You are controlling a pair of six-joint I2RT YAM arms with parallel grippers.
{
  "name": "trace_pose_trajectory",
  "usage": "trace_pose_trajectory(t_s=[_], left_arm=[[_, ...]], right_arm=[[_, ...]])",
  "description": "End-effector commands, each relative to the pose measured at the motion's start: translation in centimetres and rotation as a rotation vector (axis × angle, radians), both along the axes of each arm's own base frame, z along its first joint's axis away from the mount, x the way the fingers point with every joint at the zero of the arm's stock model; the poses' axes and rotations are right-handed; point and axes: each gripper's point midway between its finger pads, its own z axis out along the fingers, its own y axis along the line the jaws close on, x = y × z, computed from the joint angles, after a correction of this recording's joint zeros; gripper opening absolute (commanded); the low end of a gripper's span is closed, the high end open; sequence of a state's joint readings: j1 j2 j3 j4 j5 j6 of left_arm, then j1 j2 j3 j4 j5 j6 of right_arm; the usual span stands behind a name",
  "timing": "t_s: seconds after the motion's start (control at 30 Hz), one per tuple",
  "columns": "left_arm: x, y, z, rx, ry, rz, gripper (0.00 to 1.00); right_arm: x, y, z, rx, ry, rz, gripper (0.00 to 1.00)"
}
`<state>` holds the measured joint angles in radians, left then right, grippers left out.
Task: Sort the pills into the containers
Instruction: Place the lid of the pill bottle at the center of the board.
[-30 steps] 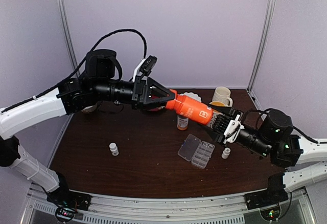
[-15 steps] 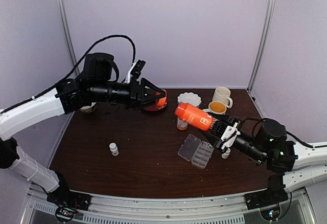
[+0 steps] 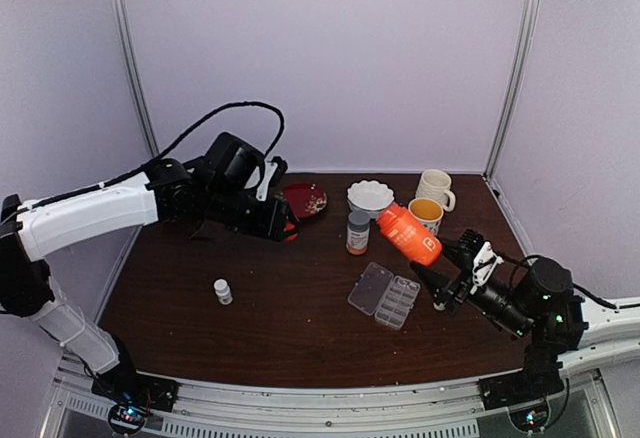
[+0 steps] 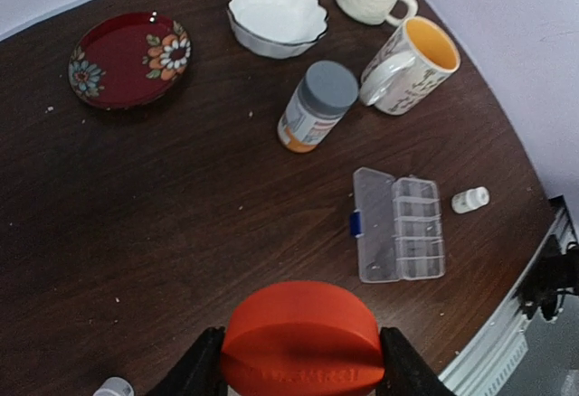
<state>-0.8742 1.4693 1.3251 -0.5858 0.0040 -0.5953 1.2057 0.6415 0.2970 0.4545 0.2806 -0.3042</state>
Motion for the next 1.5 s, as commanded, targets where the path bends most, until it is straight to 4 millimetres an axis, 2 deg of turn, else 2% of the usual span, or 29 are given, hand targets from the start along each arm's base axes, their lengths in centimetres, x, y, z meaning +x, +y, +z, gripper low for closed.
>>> trace_pose_trajectory(t_s=[0.0, 0.27, 0.53, 0.8, 0.87, 0.9, 0.97, 1.03, 1.23, 1.33, 1.4, 1.47], left_arm=[[1.1, 0.6, -5.1, 0.168, 0.017, 0.000, 0.16], [1.1, -1.1, -10.6, 0.274, 0.066, -0.006, 0.19], [0.5, -3.6, -15.7, 0.337, 0.149, -0.057, 0.21], [0.0, -4.4, -19.0, 0.378, 0.210, -0.068, 0.30], [-0.2, -4.5, -19.6, 0.386, 0.219, -0.072, 0.38], [-0.3, -4.5, -19.8, 0.390, 0.220, -0.073, 0.47], [-0.5, -4.6, -20.0, 0.399, 0.216, -0.069, 0.75], [-0.5, -4.3, -19.7, 0.416, 0.192, -0.055, 0.96], [1.1, -3.0, -16.5, 0.423, 0.058, 0.078, 0.98], [1.9, -2.1, -15.7, 0.395, 0.046, 0.168, 0.97], [1.9, -3.5, -15.7, 0.306, 0.055, 0.124, 0.97], [1.4, -5.5, -15.3, 0.213, 0.049, 0.037, 0.92]], right_arm=[[0.6, -1.2, -1.4, 0.091, 0.147, -0.048, 0.00], [1.2, -2.5, -5.4, 0.136, 0.342, -0.120, 0.00], [1.2, -3.3, -9.3, 0.170, 0.473, -0.139, 0.00], [1.0, -4.3, -11.2, 0.168, 0.502, -0.159, 0.00], [0.9, -4.3, -11.5, 0.160, 0.511, -0.161, 0.00], [0.9, -4.3, -11.6, 0.161, 0.517, -0.161, 0.00], [0.9, -4.3, -11.6, 0.170, 0.524, -0.162, 0.00], [1.0, -4.3, -11.6, 0.180, 0.531, -0.165, 0.00], [1.3, -4.4, -11.9, 0.193, 0.559, -0.194, 0.00], [1.4, -4.6, -11.9, 0.215, 0.582, -0.212, 0.00], [1.5, -4.7, -11.9, 0.236, 0.598, -0.220, 0.00], [1.5, -4.7, -11.8, 0.264, 0.615, -0.216, 0.00]])
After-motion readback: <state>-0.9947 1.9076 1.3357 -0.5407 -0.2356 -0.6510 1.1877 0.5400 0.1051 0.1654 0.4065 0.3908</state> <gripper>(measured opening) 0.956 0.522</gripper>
